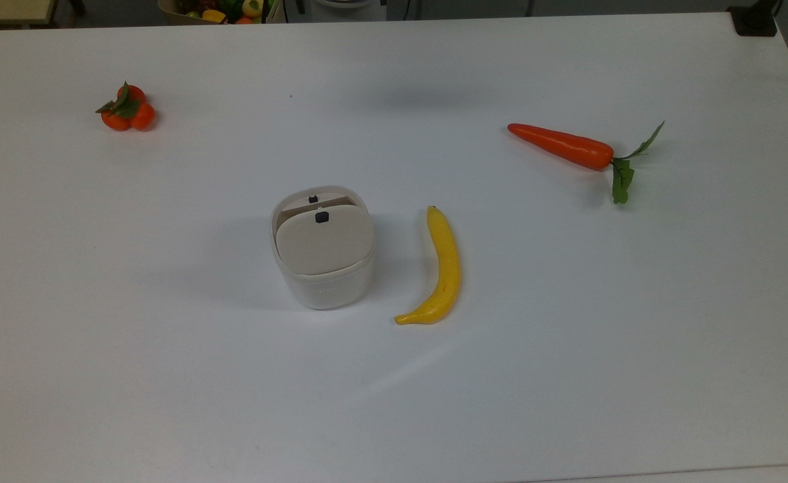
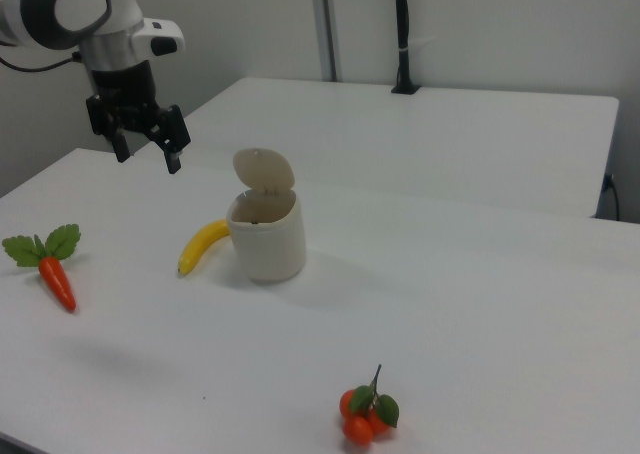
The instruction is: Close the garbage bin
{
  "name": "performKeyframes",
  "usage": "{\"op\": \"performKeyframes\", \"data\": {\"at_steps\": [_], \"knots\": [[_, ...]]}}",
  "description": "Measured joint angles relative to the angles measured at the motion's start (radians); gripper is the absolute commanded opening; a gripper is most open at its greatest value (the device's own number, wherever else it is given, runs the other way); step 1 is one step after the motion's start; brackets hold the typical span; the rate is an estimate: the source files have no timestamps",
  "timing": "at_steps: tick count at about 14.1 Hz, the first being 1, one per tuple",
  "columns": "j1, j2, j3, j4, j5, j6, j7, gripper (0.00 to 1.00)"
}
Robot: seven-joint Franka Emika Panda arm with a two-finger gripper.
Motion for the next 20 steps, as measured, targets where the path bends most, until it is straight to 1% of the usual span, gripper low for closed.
{"op": "performKeyframes", "data": {"at_steps": [11, 12, 13, 14, 15, 17, 19, 20], "knots": [[0.0, 0.001, 0.0, 0.0, 0.0, 0.01, 0.0, 1.0], [0.0, 0.001, 0.0, 0.0, 0.0, 0.011, 0.0, 0.98], [0.0, 0.001, 0.0, 0.0, 0.0, 0.011, 0.0, 0.94], [0.0, 0.001, 0.0, 0.0, 0.0, 0.011, 0.0, 0.87], [0.0, 0.001, 0.0, 0.0, 0.0, 0.011, 0.0, 0.75], [0.0, 0.001, 0.0, 0.0, 0.0, 0.011, -0.003, 0.62], [0.0, 0.001, 0.0, 0.0, 0.0, 0.011, -0.022, 0.36], [-0.001, 0.001, 0.0, 0.0, 0.0, 0.011, -0.029, 0.26]]}}
